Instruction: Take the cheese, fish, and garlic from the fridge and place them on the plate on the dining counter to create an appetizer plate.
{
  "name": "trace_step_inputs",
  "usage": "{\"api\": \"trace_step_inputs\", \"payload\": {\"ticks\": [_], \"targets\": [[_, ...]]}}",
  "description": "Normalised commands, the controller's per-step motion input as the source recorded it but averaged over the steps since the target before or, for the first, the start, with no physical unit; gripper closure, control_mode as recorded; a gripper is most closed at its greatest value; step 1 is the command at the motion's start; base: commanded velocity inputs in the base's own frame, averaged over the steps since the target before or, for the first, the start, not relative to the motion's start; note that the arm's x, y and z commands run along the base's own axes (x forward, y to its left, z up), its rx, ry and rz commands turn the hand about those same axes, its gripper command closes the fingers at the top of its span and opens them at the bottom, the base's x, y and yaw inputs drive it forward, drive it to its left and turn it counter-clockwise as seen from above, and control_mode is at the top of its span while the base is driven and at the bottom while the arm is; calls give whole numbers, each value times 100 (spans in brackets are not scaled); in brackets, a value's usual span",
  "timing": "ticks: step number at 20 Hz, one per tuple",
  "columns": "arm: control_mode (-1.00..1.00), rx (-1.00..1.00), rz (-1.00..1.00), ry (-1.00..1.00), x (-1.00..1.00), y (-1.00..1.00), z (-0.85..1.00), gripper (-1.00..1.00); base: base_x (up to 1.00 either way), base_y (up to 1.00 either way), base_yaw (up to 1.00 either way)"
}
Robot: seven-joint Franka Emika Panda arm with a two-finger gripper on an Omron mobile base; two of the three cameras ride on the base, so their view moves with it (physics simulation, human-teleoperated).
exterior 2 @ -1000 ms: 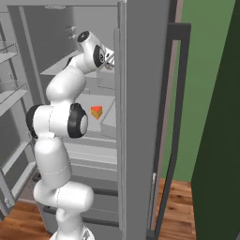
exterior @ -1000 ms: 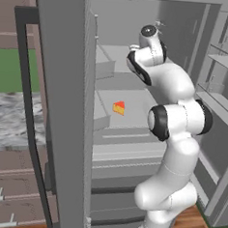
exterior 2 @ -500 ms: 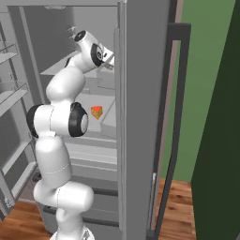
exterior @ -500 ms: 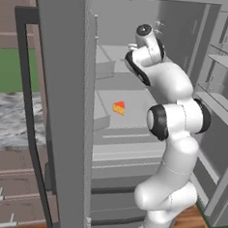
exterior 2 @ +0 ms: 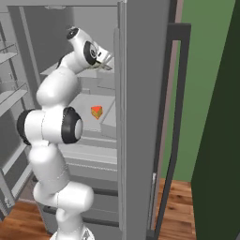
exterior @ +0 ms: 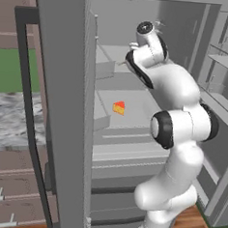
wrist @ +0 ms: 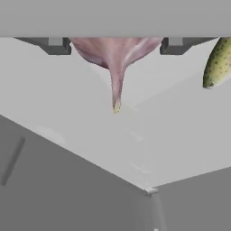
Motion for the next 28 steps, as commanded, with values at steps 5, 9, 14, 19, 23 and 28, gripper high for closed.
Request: {"api": "trace_step_inputs", "payload": {"ticks": [5, 9, 14, 19, 23, 28], "targets": [[-100, 0, 1, -35, -100, 7, -12, 100, 0, 0, 0], [-100, 0, 5, -31, -100, 8, 0, 100, 0, 0, 0], [-100, 0, 7, -4, -100, 0, 16, 100, 0, 0, 0], [-100, 0, 15, 1, -100, 8, 20, 100, 0, 0, 0], [-100, 0, 17, 7, -100, 15, 44, 100, 0, 0, 0], [-100, -1, 19, 8, -90, 32, 10, 100, 0, 0, 0]]}}
